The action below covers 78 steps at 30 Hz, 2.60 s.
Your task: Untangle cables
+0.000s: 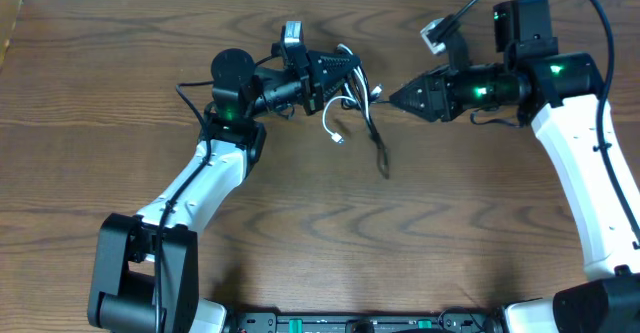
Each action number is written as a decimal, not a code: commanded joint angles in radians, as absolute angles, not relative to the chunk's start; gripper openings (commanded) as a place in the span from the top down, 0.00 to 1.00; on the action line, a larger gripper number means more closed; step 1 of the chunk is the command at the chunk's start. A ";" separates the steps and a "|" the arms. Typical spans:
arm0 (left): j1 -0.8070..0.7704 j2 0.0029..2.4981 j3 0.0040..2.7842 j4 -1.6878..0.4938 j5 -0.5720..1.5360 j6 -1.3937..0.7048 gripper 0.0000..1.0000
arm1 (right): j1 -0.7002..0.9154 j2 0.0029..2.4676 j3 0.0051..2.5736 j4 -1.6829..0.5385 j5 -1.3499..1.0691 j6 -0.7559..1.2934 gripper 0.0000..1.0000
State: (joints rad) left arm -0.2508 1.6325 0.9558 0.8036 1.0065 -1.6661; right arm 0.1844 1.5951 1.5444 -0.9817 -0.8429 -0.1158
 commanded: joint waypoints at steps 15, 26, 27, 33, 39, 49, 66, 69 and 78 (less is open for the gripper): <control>-0.304 1.629 0.967 0.809 1.009 -1.744 0.93 | 0.338 1.625 1.555 -0.853 -0.572 -0.160 0.59; -0.320 1.629 0.967 0.820 1.014 -1.767 0.93 | 0.379 1.667 1.556 -0.777 -0.523 -0.077 0.88; -0.319 1.629 0.967 0.820 1.028 -1.766 0.92 | 0.369 1.666 1.556 -0.778 -0.479 -0.031 0.97; -0.297 1.629 0.967 0.811 1.084 -1.564 0.92 | 0.298 1.666 1.556 -0.806 -0.513 0.072 0.99; -0.261 1.629 0.967 0.808 1.208 -1.281 0.66 | 0.205 1.666 1.556 -0.869 -0.674 0.078 0.99; -0.252 1.630 0.967 0.643 1.317 -1.002 0.51 | 0.115 1.666 1.556 -0.920 -0.846 0.085 0.99; -0.332 1.633 0.967 0.136 0.974 -0.909 0.51 | 0.112 1.666 1.556 -0.958 -0.878 0.071 0.99; -0.368 1.635 0.967 0.207 0.913 -1.064 0.47 | 0.112 1.666 1.556 -0.957 -0.878 0.070 0.99; -0.424 1.723 0.967 0.457 0.905 -1.381 0.46 | 0.112 1.666 1.556 -0.954 -0.874 0.070 0.99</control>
State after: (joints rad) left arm -0.4107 1.6600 0.9588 0.3824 0.9104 -1.2026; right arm 0.1173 1.6623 1.5444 -0.9558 -0.8425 0.0719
